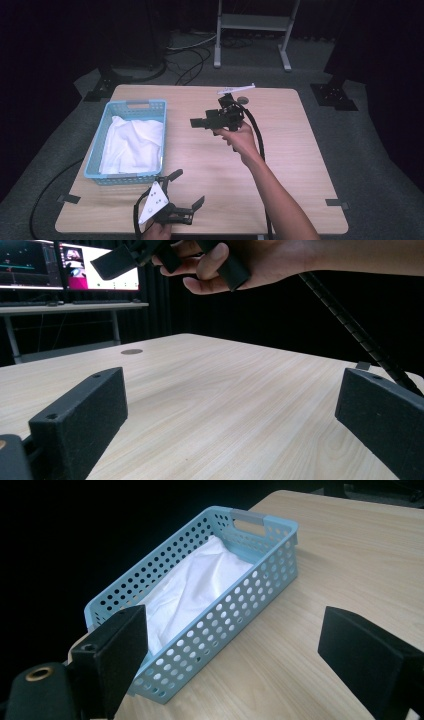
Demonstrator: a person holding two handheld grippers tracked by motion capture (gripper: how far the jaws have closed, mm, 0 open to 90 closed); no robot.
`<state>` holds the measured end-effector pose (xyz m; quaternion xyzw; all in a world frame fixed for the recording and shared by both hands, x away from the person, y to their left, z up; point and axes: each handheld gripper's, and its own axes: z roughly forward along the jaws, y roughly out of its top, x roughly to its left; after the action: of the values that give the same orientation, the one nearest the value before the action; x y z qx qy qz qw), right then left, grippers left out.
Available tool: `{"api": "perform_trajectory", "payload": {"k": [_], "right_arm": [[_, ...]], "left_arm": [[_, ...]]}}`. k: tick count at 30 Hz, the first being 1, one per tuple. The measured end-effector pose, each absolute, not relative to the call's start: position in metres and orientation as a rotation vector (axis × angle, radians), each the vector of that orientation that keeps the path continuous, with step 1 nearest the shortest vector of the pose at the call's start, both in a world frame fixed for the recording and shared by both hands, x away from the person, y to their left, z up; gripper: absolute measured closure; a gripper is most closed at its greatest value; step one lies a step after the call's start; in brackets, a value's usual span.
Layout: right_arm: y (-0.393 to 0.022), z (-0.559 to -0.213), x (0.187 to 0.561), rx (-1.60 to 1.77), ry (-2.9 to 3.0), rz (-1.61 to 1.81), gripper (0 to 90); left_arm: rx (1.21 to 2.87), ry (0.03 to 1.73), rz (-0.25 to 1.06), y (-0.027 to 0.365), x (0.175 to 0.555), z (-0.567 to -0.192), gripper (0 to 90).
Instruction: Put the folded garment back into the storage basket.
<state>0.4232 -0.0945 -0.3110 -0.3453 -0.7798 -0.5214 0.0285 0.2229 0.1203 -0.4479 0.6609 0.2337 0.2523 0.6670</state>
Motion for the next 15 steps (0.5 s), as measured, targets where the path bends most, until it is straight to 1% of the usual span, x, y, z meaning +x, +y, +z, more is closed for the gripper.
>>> {"api": "perform_trajectory", "payload": {"k": [15], "right_arm": [[-0.108, -0.323, 0.420, -1.072, -2.414, -1.606, 12.5]], "left_arm": [[1.491, 0.527, 0.570, 0.120, 0.223, -0.448, 0.0]]}}
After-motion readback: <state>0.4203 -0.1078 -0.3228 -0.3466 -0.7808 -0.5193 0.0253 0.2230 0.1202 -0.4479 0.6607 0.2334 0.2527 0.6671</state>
